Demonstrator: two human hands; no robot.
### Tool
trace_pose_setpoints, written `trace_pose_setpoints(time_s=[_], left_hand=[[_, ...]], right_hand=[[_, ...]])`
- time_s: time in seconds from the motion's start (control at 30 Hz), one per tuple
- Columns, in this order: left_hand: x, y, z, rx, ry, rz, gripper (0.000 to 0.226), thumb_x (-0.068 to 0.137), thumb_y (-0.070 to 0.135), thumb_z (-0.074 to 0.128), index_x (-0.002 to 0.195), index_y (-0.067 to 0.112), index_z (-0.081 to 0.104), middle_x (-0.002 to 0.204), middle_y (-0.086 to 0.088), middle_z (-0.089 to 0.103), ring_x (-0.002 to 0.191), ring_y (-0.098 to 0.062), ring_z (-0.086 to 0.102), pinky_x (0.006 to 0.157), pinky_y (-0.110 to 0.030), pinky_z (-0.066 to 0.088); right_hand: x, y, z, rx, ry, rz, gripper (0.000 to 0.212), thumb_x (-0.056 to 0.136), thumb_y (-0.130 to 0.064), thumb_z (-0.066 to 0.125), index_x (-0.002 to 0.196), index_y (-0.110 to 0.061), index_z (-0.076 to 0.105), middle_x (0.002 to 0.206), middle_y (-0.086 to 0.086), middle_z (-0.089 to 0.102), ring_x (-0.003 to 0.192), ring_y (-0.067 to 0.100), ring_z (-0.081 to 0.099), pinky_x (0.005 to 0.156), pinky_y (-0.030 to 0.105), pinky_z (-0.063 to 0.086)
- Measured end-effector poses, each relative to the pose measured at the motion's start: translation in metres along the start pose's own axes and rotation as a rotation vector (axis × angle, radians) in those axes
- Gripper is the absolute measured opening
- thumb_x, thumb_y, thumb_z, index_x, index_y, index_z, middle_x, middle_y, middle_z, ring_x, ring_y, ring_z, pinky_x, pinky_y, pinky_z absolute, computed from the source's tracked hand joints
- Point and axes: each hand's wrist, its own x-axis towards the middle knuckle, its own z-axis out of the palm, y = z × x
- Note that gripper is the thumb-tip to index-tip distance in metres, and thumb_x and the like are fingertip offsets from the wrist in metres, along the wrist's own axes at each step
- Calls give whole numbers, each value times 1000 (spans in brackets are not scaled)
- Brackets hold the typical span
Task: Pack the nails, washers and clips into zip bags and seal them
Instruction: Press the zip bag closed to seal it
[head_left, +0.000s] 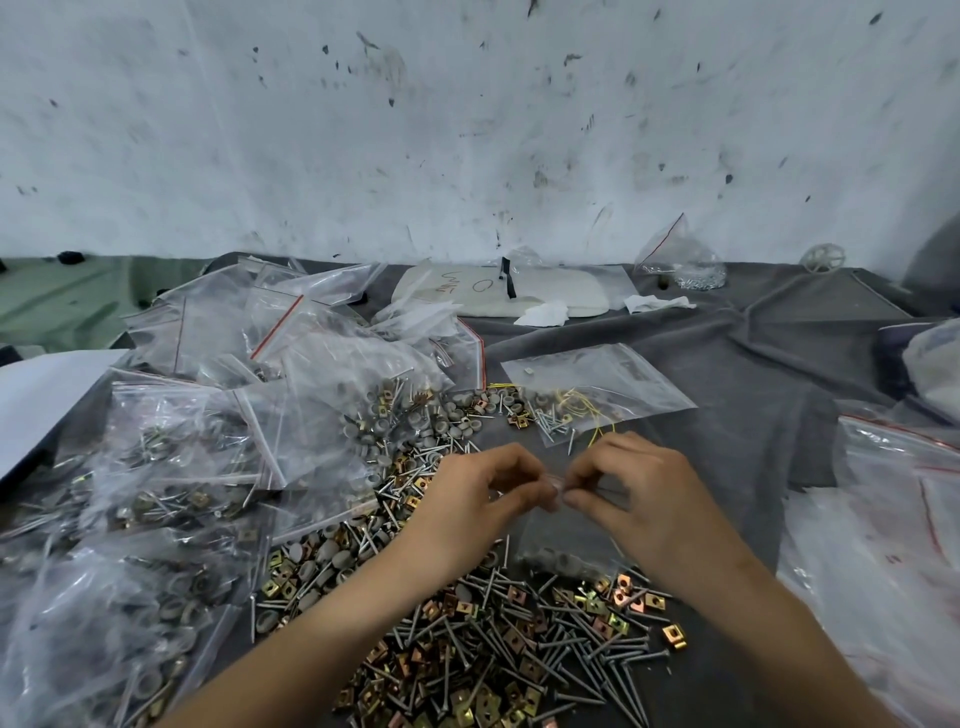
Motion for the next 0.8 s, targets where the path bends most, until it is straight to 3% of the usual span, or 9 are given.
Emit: trace_pose_setpoints(time_s=[0.13,0.27,0.4,0.6,0.8], left_hand=[[-2,0,2,-72,-13,-2,10,85,8,68,81,17,66,74,6,74,70,-6,71,66,-10,48],[-2,0,4,-64,-13,21,14,85,7,69,81,20,64,72,6,73,70,-8,71,66,-12,49],[-1,0,4,-46,-7,46,15,85,8,69,82,21,63,74,2,74,70,-8,71,67,-14,51],[-2,-2,2,-34,-12,37,4,85,12,69,82,9,66,70,2,73,64,-6,70,62,-10,47],[-1,-1,0,-1,-48,62,8,86,9,68,81,4,66,70,-3,73,55,5,62,56,-4,40]], right_hand=[[0,1,0,46,-19,50,18,78,-14,75,77,-26,61,79,-15,56,82,1,52,76,20,42],[1,-1,-2,70,-55,72,32,79,-13,74,72,-34,51,78,-13,56,82,1,52,75,19,41],[2,-2,-2,82,-67,75,21,78,-15,75,78,-26,57,80,-12,59,82,2,53,75,22,43],[0,0,-5,7,-41,-20,11,76,-18,78,79,-19,67,78,-13,61,80,1,53,73,18,42],[0,0,-8,-12,-67,-64,8,75,-18,78,77,-18,70,75,-17,58,79,3,52,73,19,41]])
